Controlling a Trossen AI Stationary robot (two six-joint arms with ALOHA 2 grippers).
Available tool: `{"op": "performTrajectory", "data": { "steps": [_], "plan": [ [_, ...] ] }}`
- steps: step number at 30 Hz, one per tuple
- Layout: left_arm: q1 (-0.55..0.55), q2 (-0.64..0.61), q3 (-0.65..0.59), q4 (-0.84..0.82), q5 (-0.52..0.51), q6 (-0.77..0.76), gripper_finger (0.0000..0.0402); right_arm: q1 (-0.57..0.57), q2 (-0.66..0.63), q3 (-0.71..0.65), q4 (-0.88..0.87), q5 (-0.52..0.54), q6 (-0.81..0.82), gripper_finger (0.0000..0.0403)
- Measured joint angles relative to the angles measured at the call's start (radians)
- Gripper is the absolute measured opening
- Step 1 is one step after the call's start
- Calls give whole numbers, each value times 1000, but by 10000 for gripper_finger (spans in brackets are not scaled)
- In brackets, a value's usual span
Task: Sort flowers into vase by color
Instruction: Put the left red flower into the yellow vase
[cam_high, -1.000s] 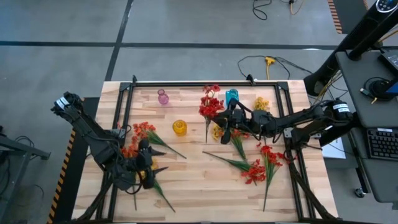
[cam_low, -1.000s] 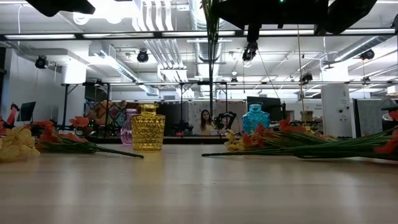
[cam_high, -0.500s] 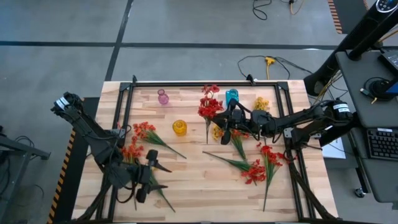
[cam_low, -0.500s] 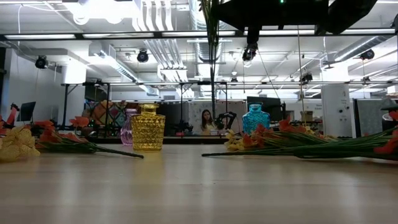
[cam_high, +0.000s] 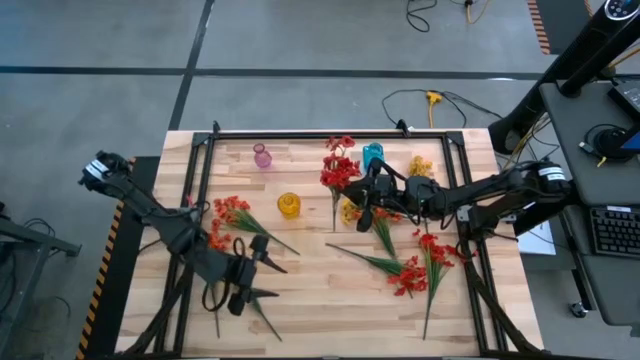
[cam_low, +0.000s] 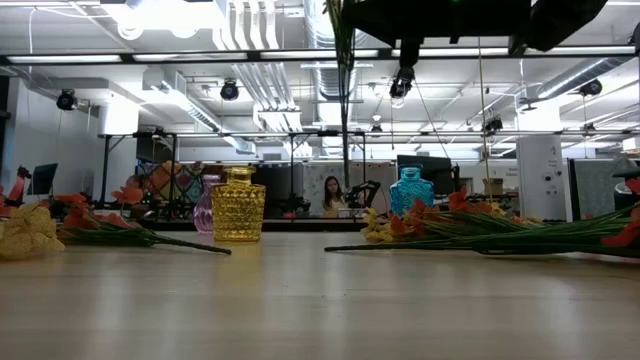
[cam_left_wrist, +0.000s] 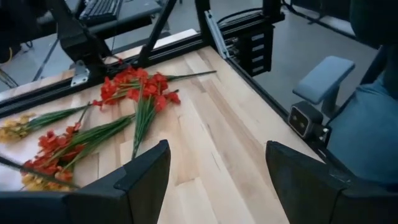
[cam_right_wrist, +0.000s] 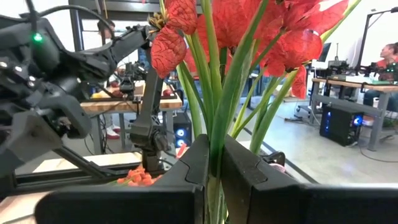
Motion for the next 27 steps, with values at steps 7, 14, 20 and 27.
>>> {"op": "performTrajectory", "data": {
  "steps": [7,14,20,27],
  "plan": [
    [39,-54,-61,45,30,6,246,0,-24,0,-4,0,-13,22],
    [39,-166,-167,176,29,36,246,0,1,0,132,-81,-83,22],
    [39,-271,-192,276,-149,45,246,-2,67,10,325,-90,-162,22],
    [37,-329,-194,167,-219,-9,246,-2,172,121,362,-91,-237,22]
  ]
}}
